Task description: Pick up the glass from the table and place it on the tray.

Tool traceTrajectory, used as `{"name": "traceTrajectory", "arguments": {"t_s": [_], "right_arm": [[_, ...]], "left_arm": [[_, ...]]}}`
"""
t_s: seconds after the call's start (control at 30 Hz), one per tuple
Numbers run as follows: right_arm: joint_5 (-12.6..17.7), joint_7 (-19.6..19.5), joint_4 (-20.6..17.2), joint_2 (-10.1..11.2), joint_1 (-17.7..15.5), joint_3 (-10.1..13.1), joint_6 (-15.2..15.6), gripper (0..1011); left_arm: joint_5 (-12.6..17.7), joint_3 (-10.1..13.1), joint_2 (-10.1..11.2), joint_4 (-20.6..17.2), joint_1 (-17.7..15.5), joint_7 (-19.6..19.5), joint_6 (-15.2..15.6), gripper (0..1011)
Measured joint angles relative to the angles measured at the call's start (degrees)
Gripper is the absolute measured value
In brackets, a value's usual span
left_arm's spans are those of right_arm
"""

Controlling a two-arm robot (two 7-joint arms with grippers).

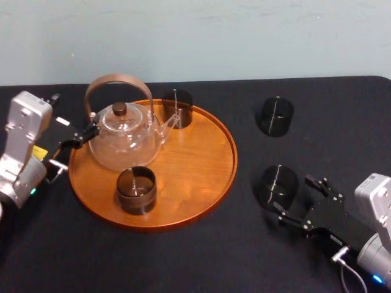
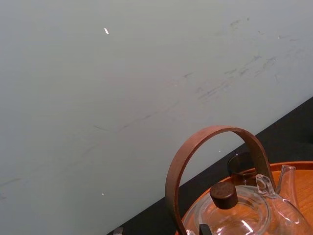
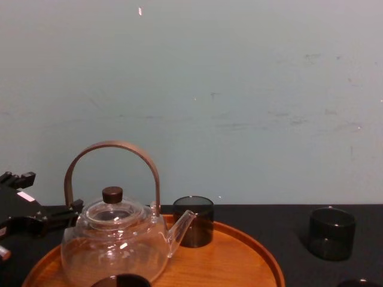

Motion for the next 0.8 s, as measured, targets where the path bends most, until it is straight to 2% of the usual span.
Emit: {"name": "traceTrajectory", "arguments": {"t_s": [0.8], "right_arm": [[-2.0,3.8,3.6,-3.9,2.3,1.2,1.5,1002]], "left_arm": [[0.0,0.0,0.0,0.0,0.0,0.0,0.0,1010]]}}
